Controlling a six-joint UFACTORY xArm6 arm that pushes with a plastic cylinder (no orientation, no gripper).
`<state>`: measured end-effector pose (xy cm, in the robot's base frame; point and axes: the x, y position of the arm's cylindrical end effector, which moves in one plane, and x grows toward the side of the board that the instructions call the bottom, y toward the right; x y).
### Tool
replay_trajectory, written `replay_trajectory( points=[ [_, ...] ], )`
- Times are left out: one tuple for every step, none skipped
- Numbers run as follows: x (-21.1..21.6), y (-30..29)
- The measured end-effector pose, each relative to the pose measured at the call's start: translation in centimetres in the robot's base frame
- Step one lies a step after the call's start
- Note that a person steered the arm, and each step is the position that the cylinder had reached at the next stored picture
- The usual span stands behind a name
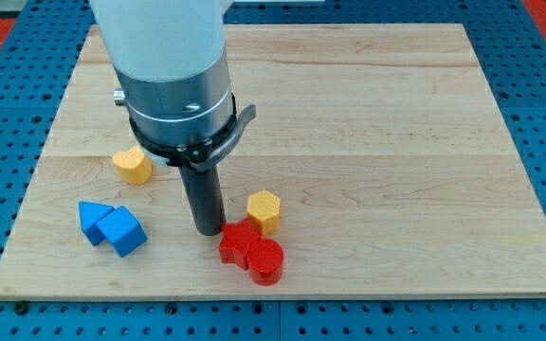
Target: Push the green above the yellow hexagon
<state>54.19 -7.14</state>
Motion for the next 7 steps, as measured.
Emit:
replay_trajectory(
  points=[
    [-1.3,-0.3],
    [-2.7,-2.8],
    [-9.3,-2.8],
    [-15.7,0.3],
    [-22.5,0.7],
    [-24.3,-5.1],
    [-20.9,-6.4]
  ],
)
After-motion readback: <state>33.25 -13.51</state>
